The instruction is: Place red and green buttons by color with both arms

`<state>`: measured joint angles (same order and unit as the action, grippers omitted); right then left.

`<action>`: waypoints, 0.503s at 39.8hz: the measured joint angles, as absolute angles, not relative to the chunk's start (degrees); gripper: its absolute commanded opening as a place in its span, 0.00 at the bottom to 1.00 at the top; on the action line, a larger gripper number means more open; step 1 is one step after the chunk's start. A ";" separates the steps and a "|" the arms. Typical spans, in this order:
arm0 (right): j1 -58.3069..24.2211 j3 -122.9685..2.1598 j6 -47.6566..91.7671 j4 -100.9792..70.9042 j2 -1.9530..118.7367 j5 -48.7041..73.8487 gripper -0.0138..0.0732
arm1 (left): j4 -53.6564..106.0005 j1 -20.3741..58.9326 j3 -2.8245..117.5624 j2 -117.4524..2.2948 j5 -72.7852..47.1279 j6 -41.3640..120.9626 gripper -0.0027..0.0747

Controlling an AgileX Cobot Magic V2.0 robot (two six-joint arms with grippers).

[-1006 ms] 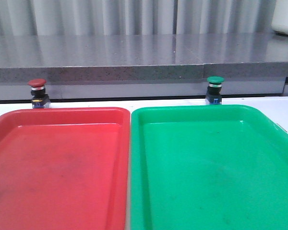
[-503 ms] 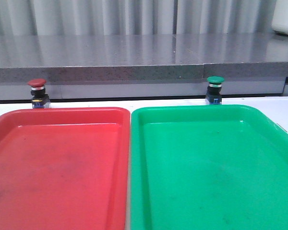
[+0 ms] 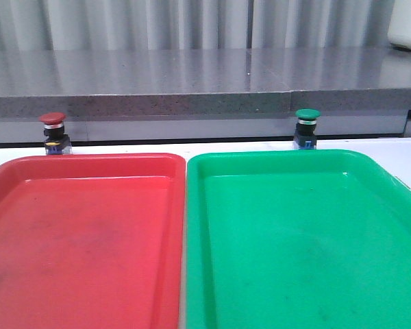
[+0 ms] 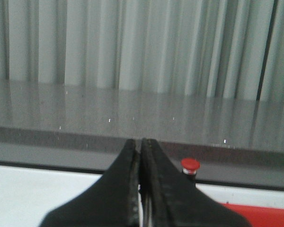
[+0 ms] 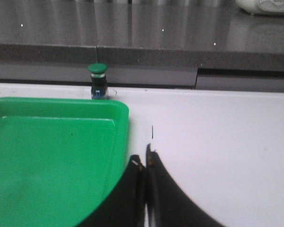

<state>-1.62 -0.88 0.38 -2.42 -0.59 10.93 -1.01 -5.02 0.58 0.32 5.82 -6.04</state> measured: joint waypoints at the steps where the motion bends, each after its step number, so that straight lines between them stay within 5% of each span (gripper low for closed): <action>1: -1.62 -2.40 0.38 -2.53 -0.59 11.51 0.08 | -1.01 -5.02 1.28 0.32 5.68 -6.04 0.01; 8: -1.62 -14.68 0.38 -2.53 2.61 17.23 0.09 | -1.10 -5.02 13.21 -3.61 -2.44 -6.04 0.01; 20: -1.62 -30.02 0.00 -2.53 24.64 21.99 0.09 | -1.10 -5.02 24.59 -23.58 -12.88 -6.04 0.01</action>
<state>-1.62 -30.02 0.00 -2.53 24.64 21.99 -1.10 -5.02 24.59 -23.58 -12.88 -6.04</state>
